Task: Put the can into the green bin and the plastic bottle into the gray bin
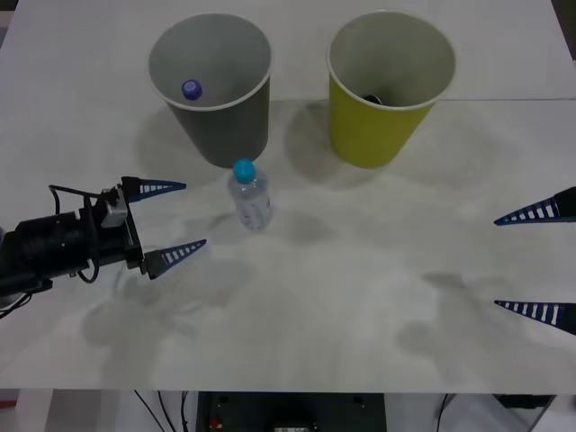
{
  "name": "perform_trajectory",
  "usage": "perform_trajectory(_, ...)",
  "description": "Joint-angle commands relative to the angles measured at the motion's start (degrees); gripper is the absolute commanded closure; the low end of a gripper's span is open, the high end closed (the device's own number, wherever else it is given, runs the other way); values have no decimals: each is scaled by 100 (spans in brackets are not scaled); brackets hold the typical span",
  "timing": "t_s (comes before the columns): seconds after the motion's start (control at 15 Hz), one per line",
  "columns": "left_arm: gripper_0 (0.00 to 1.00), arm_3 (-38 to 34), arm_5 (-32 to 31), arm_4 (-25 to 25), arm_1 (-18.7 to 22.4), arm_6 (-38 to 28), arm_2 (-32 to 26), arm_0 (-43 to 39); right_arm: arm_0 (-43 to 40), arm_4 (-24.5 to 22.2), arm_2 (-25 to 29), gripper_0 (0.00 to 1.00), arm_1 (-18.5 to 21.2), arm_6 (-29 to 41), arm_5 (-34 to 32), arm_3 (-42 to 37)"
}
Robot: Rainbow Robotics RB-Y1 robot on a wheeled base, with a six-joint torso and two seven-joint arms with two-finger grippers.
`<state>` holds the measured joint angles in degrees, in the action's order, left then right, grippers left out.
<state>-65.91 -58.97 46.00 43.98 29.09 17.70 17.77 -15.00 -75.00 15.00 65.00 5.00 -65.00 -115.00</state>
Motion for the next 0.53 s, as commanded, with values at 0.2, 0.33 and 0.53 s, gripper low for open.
perform_trajectory(0.2,0,78,166,304,-460,-26,-3,166,0,0,0,0,0,0,0,0)
perform_trajectory(0.33,0,351,157,304,-627,0,5,333,0,0,0,0,0,0,0,0)
perform_trajectory(0.53,0,605,149,436,-900,-9,-3,561,0,0,0,0,0,0,0,0)
